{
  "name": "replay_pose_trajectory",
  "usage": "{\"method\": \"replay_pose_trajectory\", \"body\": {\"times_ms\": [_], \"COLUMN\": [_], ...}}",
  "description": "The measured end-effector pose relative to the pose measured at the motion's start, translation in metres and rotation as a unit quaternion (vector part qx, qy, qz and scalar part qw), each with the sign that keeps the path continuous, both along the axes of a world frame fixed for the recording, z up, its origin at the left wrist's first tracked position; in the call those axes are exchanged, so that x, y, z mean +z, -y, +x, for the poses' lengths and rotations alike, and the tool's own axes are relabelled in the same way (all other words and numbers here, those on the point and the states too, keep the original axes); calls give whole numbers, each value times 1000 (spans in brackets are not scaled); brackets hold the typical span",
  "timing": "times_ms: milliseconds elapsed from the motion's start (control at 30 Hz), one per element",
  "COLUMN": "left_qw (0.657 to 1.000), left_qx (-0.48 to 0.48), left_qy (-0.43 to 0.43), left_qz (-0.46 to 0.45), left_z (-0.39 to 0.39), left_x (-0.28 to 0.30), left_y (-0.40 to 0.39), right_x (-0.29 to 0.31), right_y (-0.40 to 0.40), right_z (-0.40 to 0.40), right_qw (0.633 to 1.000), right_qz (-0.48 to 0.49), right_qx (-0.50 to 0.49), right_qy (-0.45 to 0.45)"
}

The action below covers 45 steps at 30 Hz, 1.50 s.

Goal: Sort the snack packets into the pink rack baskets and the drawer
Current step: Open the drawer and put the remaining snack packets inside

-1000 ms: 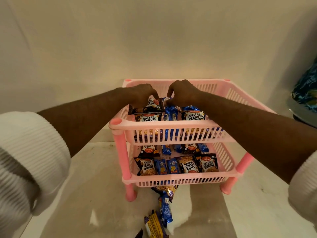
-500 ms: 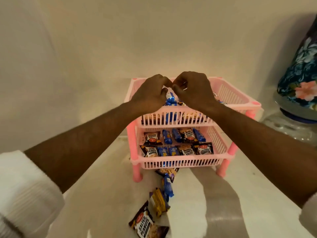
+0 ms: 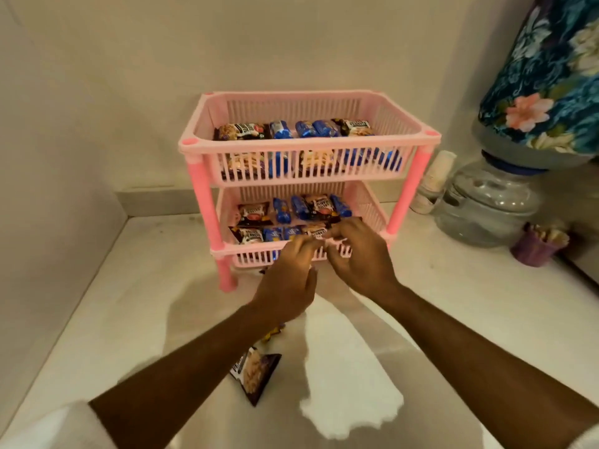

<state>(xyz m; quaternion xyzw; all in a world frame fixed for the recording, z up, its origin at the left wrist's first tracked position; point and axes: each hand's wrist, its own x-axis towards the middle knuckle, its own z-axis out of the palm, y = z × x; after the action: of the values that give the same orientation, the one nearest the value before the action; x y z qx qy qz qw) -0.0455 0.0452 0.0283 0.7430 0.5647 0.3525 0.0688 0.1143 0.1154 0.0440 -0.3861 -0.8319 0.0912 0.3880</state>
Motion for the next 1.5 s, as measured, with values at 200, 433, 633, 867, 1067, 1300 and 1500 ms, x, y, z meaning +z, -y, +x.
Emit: {"method": "replay_pose_trajectory", "body": {"times_ms": [200,433,633,867,1067,1300,1500], "left_qw": [983,964,962,940,937,933,921], "left_qx": [44,84,42,75,68,73,65], "left_qy": [-43,-47,-93,-216,-230,-213,-212], "left_qz": [-175,-247,-254,-254,-254,-282,-320], "left_z": [67,153,243,296,302,306,304], "left_x": [-89,-144,-170,-194,-197,-193,-191], "left_y": [32,58,73,87,89,91,91], "right_x": [-78,-136,-168,-194,-212,-206,-201], "right_y": [22,47,73,117,145,143,144], "right_z": [73,191,293,374,390,371,391], "right_qw": [992,983,973,947,789,585,537], "right_qz": [-91,-151,-185,-191,-332,-439,-538], "right_qx": [-6,-29,-80,-245,-441,-408,-327], "right_qy": [87,98,109,78,-270,-546,-562]}}
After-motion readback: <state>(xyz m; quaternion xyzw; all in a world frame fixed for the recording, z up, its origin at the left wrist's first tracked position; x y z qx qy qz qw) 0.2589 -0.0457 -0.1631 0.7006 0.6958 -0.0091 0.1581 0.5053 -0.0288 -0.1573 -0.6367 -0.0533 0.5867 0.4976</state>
